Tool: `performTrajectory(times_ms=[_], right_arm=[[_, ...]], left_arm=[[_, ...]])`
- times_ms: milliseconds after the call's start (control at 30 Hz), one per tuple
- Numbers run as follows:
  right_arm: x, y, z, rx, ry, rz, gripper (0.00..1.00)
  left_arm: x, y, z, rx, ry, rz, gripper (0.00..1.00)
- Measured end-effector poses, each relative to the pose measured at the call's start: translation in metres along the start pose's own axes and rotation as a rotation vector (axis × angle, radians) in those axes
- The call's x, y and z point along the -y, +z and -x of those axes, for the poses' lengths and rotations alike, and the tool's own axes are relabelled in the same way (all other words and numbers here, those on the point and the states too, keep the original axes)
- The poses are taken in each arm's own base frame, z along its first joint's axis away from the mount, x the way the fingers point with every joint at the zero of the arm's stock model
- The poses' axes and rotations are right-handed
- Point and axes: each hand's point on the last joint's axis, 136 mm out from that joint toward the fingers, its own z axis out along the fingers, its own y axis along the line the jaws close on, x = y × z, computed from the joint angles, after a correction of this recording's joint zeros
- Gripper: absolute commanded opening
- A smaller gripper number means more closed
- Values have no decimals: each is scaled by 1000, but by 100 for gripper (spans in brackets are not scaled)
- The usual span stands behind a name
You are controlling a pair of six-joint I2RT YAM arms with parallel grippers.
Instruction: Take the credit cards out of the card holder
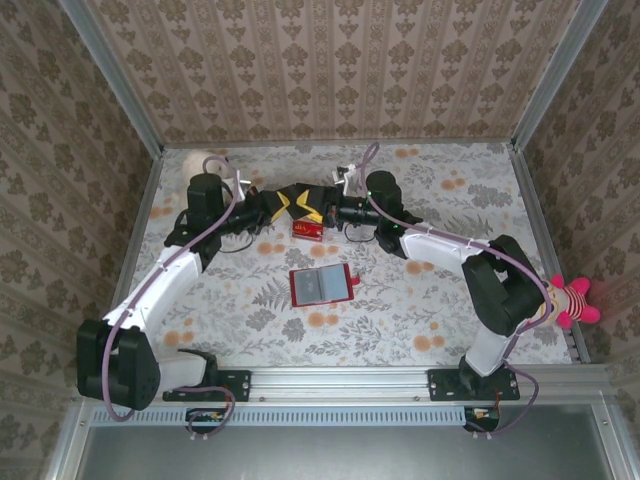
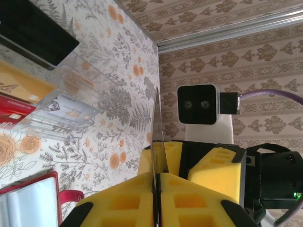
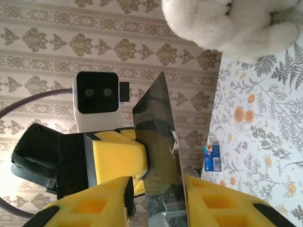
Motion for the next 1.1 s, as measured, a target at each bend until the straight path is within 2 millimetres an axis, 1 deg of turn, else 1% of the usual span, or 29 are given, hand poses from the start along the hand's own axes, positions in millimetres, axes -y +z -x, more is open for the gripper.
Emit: performTrajectory(times_ms=[100,267,333,367,400,467,533,567,633,667,700,767,867,933,1100], right_arm=[[0,-1,0,4,15,9,29],[1,-3,1,9,26,15,21],[2,-4,3,12,31,15,15],[3,-4,4,15,36,14,9],[3,-5,6,18,37,14,6],[2,-5,8,18,26,22,0],[4,-5,11,22,22,19,0],[6,-5,13,24,12,15,0],[13,-4,17,26,-6,-7,0],[18,-4,18,26,-18,-22,0],[22,-5,20,26,-34,-40,0],[31,-7,23,19,-79,-89,0],[39,-9,32,2,-198,-181,0],[38,-11,39,-13,-307,-238,0],[26,-21,53,-98,-632,-356,0]], left_arm=[[2,0,0,-4,-4,-11,11],[3,3,1,-13,-17,-26,12],[3,5,2,-14,-20,-32,13],[3,5,2,-14,-21,-34,13],[3,6,3,-14,-22,-35,15],[-1,8,3,-15,-28,-27,25],[-5,9,4,-17,-34,-17,37],[-8,10,4,-19,-42,-9,45],[-15,10,5,-19,-43,9,56],[-18,9,6,-16,-39,19,68],[-23,7,8,-13,-36,33,77],[-31,4,11,-4,-23,61,89],[-45,-2,15,12,-9,111,100],[-55,-7,20,29,-9,144,100],[-87,-25,38,81,-31,236,100]])
